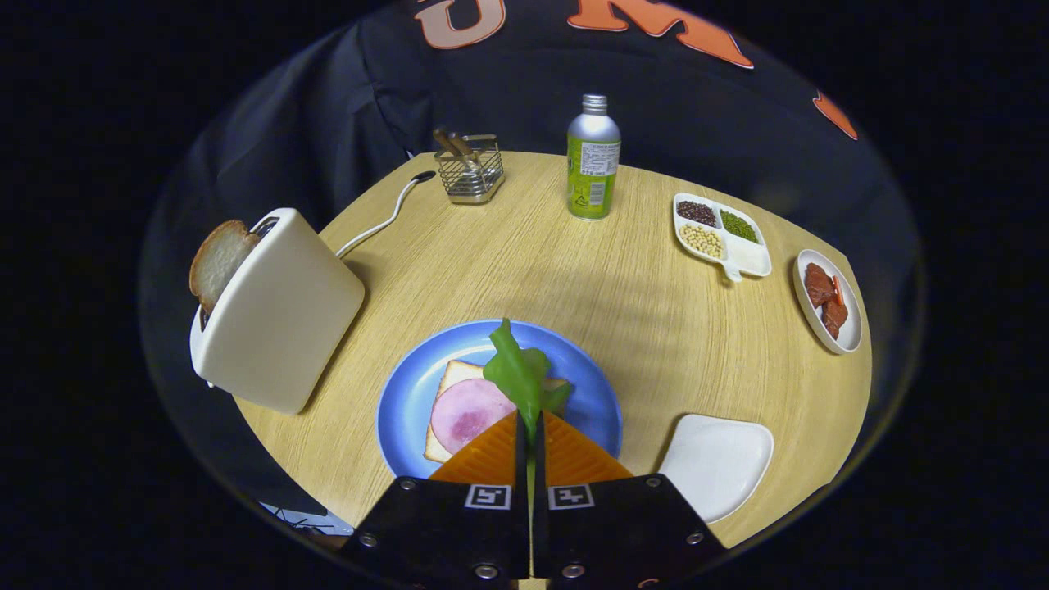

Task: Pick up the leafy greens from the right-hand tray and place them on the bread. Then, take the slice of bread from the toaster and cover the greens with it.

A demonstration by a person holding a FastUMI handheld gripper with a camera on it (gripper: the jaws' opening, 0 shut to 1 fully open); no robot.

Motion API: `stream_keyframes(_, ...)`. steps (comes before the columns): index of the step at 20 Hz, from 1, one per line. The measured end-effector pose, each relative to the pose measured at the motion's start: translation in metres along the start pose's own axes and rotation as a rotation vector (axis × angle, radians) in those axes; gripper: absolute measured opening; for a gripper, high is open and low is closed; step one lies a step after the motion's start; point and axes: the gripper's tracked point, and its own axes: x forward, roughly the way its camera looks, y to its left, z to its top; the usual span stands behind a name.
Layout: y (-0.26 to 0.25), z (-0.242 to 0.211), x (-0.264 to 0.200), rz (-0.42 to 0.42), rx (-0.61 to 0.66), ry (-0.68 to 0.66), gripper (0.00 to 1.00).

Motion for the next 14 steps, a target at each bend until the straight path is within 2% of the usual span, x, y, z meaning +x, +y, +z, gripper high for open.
stream_keyframes(7,0.016,-0.004,0.023,-0.025,-0.019,0.028,0.04)
stream_keyframes(11,0.022,-0.009,0.031,-0.055,-0.049,0.050,0.09)
stream_keyframes(14,0.026,-0.006,0.028,-0.045,-0.060,0.047,0.13)
